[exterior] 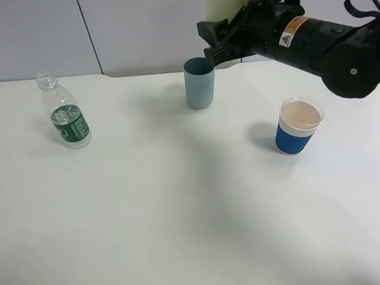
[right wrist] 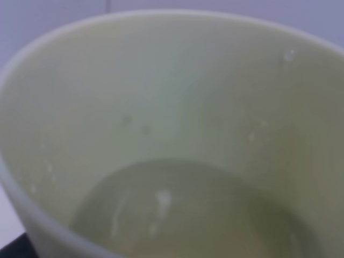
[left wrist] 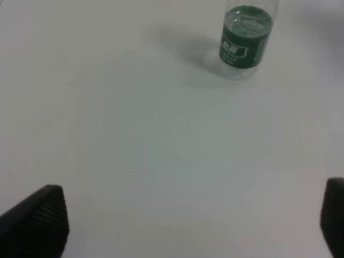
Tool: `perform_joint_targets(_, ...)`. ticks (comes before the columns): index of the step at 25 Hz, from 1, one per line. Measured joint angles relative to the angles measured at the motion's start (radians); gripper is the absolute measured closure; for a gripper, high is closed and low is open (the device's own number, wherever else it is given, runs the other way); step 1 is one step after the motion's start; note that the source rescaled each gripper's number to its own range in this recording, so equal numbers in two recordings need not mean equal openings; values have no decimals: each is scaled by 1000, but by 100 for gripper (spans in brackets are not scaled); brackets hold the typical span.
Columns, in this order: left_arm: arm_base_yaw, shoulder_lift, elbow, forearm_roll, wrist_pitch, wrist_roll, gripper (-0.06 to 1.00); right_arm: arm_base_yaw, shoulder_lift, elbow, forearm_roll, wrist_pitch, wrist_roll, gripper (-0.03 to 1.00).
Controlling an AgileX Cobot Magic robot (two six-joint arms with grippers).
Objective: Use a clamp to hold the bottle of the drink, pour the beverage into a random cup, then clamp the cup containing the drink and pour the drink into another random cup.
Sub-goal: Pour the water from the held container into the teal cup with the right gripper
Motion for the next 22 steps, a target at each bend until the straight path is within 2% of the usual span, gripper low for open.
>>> perform_joint_targets(6,0,0,0,0,0,0,7,-118,-29,-2,-65,98,76,96)
perform_joint_targets(10,0,0,0,0,0,0,7,-164,-30,-14,-92,161,98,96)
perform_joint_targets(14,0,0,0,0,0,0,7,-169,-28,-101,-170,275,134,96)
perform_joint_targets(16,0,0,0,0,0,0,7,-169,-21,-155,-211,332,184,96)
perform_joint_targets(17,0,0,0,0,0,0,7,-167,-6,-218,-250,384,248,96)
perform_joint_targets(22,0,0,0,0,0,0,7,-150,56,-328,-360,493,350,96)
